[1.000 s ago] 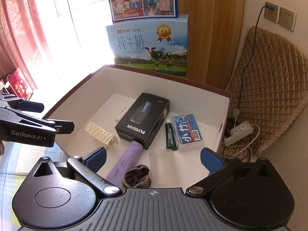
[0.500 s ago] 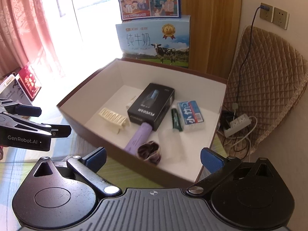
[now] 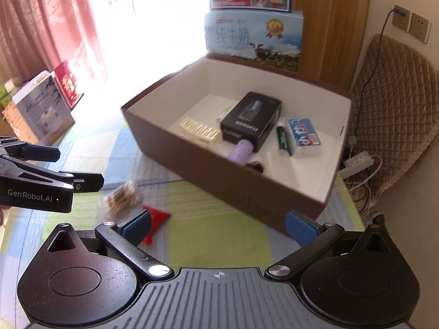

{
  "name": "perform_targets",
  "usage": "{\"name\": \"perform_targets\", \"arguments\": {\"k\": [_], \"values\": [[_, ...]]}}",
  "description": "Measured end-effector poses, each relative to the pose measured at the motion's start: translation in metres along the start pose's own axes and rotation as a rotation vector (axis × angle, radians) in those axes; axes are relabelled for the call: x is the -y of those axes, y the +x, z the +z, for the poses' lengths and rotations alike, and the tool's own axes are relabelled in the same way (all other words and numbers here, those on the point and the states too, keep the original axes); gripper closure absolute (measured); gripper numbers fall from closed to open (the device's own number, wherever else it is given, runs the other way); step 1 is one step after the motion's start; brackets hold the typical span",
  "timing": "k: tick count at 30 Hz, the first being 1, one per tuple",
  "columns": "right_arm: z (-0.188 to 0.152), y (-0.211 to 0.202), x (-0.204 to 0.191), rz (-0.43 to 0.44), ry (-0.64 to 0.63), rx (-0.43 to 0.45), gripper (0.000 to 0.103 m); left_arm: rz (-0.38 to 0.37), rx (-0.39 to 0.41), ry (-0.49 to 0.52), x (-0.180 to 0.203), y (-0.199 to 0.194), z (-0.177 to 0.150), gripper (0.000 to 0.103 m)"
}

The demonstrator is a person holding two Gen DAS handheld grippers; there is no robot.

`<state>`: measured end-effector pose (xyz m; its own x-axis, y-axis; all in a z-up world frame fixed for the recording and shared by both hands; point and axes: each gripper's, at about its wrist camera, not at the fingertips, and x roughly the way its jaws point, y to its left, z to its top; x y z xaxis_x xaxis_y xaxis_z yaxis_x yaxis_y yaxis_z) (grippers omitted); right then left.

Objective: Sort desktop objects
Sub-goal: 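Withdraw both tools from the box toward the cotton swabs and red packet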

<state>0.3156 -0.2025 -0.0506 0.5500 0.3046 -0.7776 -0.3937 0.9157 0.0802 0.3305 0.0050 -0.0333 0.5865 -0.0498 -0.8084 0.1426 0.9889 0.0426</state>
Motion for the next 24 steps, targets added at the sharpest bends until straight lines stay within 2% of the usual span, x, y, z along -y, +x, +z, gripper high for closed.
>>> {"name": "perform_targets", "arguments": {"k": [12,24], "values": [[-0.024,0.003,-0.026,0.022,-0.012,-0.052,0.002,0.038,-0.037,-0.018,-0.018,-0.012,-0.038,0.013],[-0.044,0.008,-0.045,0.038,-0.002,-0.108,0.002,0.028,-0.074,-0.020,-0.026,-0.012,-0.064,0.013]]}}
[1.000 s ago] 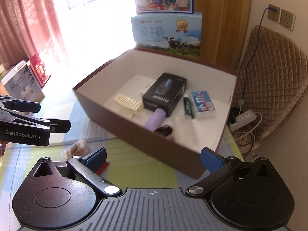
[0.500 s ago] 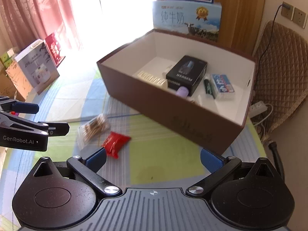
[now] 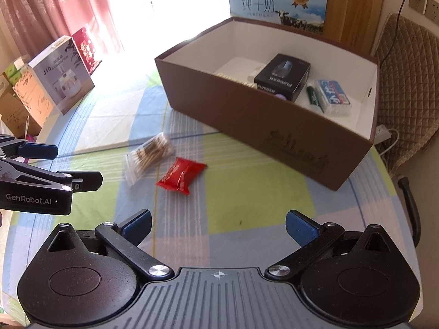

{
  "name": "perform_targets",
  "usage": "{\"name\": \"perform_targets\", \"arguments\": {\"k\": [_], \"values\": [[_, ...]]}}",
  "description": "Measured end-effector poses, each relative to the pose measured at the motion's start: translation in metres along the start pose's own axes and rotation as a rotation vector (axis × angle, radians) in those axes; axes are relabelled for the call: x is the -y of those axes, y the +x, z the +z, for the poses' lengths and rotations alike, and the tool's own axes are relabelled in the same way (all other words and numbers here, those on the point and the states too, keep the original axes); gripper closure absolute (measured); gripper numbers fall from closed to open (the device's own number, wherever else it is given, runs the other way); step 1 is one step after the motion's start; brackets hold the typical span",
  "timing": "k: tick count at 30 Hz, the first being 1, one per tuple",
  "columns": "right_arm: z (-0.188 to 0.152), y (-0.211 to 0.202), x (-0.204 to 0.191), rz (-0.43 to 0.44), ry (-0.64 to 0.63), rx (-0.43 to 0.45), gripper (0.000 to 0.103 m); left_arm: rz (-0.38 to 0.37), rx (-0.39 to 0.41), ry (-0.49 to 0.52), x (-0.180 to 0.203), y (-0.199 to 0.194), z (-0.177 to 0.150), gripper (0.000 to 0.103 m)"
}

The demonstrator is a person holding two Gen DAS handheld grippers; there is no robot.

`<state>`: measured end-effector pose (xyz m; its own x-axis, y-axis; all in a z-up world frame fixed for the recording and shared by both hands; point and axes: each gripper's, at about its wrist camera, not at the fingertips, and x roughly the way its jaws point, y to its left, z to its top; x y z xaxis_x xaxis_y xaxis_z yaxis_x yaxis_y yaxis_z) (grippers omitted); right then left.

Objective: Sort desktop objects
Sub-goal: 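Withdraw both tools from the box toward the cotton swabs and red packet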

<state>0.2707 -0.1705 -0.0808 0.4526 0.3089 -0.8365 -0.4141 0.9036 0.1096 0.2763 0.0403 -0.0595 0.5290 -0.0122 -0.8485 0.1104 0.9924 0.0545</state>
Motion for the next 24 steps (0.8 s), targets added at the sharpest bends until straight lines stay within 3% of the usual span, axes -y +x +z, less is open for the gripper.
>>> {"name": "perform_targets", "arguments": {"k": [24], "values": [[-0.015,0.030,-0.023,0.025,0.004,-0.077,0.002,0.029,-0.078,-0.040,-0.024,0.013,-0.034,0.013]]}}
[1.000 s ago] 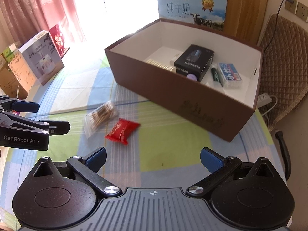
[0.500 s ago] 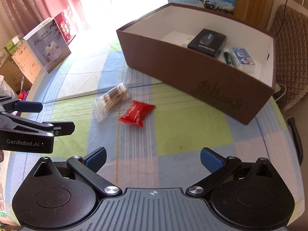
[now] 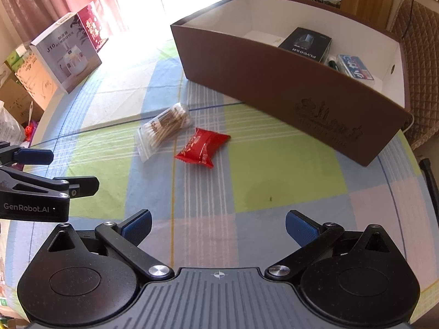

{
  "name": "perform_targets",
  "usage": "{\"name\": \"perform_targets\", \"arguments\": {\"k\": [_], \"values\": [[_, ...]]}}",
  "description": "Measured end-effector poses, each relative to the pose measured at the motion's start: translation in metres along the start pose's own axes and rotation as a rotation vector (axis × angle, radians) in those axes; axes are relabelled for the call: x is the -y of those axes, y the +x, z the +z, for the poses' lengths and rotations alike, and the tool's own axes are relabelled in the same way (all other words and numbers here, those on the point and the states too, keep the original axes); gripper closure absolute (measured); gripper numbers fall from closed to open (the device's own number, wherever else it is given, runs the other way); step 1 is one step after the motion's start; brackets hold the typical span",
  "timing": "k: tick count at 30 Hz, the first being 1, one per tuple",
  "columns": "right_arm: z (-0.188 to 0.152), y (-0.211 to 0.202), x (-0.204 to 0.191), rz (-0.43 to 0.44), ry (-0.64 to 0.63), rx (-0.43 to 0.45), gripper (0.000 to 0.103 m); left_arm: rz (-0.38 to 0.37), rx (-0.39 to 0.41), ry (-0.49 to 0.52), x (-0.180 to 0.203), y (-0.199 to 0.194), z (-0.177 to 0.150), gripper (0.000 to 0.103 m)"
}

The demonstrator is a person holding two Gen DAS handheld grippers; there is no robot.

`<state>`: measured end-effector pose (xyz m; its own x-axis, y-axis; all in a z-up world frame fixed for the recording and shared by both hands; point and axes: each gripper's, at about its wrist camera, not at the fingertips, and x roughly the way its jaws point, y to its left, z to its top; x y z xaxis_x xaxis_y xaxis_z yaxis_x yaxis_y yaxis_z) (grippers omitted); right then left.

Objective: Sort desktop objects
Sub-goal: 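Withdraw both tools from the box toward the cotton swabs and red packet, then grasp the cotton swab bag with the left tool while the right tool grasps the red packet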

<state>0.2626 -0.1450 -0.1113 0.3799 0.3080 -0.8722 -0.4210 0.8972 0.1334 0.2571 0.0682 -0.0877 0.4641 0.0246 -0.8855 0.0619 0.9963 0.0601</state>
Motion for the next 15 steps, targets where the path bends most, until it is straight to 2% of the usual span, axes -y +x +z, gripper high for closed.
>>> {"name": "perform_targets", "arguments": {"k": [15], "values": [[0.010,0.028,-0.010,0.027,0.007,0.048,0.002,0.034,0.010,-0.042,-0.015,0.023,-0.002,0.013]]}}
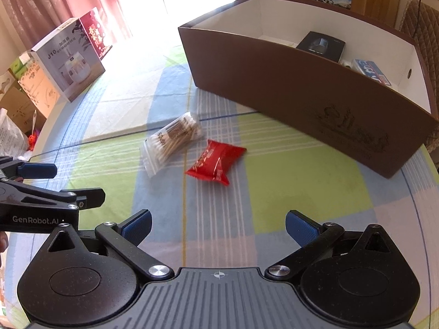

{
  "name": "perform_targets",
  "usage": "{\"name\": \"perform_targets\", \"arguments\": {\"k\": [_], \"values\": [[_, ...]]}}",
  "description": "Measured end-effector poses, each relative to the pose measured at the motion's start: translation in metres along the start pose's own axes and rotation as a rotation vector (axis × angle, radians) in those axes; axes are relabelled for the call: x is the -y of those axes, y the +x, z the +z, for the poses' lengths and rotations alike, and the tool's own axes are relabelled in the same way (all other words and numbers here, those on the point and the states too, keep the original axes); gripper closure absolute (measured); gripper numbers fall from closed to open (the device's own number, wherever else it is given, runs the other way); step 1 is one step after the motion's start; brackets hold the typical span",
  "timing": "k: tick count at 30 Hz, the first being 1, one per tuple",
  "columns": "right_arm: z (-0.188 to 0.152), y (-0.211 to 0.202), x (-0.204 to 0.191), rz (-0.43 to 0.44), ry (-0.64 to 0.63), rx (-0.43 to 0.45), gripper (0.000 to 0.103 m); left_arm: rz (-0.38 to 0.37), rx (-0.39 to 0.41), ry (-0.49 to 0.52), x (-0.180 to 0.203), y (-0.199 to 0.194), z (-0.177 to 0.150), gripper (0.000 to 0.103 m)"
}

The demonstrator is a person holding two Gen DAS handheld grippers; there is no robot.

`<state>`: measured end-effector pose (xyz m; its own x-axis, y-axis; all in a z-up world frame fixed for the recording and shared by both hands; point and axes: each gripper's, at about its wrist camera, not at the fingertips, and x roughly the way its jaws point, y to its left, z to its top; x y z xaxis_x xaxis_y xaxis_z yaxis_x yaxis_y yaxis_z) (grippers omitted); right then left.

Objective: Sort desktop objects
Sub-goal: 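Grasp the cotton swab bag with the left tool while the right tool grasps the red packet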

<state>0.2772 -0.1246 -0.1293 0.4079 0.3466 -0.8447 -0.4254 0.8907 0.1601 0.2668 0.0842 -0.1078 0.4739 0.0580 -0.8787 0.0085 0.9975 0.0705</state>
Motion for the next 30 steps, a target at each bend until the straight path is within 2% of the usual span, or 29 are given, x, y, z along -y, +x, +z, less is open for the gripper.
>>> {"name": "perform_targets", "arguments": {"k": [7,10,20,25,30], "values": [[0.012,0.019,0.002,-0.029,0.009,0.028,0.004,0.005,0.014,0.000,-0.005,0.016,0.009,0.013],[0.018,0.028,0.001,-0.032,0.001,0.043,0.019,0.002,0.021,0.013,-0.005,0.024,0.014,0.013],[0.036,0.064,-0.007,-0.046,-0.010,0.050,0.042,-0.007,0.000,0.027,-0.007,0.050,0.031,0.014],[0.038,0.075,0.001,-0.062,-0.009,0.021,0.067,-0.019,0.002,0.046,-0.006,0.059,0.039,0.015],[0.039,0.072,0.016,-0.095,-0.004,0.025,0.072,-0.081,0.032,0.088,0.003,0.061,0.048,0.015]]}}
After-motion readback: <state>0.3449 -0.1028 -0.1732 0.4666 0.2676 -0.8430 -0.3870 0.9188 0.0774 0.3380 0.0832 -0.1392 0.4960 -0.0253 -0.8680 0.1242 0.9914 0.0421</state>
